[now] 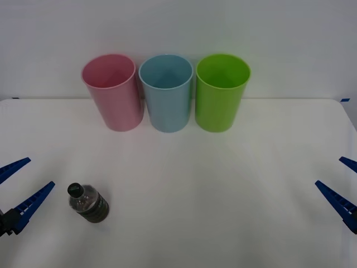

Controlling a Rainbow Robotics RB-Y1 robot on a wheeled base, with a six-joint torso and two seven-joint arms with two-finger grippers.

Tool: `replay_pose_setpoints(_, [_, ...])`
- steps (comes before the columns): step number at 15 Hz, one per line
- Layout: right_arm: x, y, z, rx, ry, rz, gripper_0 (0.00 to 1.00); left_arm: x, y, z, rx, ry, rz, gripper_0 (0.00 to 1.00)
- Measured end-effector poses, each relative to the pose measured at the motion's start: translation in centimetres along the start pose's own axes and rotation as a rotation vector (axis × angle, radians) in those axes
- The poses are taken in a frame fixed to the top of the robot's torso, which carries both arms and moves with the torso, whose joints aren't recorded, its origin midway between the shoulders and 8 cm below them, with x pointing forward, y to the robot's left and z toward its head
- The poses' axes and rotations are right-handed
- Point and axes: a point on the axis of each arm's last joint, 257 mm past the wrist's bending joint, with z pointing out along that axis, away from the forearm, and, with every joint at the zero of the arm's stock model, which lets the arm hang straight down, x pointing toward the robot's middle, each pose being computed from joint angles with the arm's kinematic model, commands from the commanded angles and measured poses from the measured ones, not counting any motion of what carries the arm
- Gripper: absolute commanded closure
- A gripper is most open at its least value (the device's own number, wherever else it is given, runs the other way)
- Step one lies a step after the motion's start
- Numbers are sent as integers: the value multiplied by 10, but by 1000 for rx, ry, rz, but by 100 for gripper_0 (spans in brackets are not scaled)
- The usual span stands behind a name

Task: Grasp the object on the table and drop it into the matching bin: aluminum can to the light blue bin, PET bottle to the pink bin.

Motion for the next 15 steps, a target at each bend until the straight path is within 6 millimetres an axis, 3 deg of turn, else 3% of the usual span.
replay_pose_setpoints(3, [0, 0, 0, 0, 0, 0, 0, 0, 0, 0, 0, 0, 0, 0])
replay_pose_setpoints(5, [0, 0, 0, 0, 0, 0, 0, 12, -1, 2, -16, -4, -36, 0])
replay_pose_setpoints(9, [0, 0, 0, 0, 0, 0, 0, 9, 0, 5, 6, -2, -26, 0])
replay_pose_setpoints(15, [0, 0, 0, 0, 0, 0, 0, 15, 1, -26, 34, 98, -3, 0])
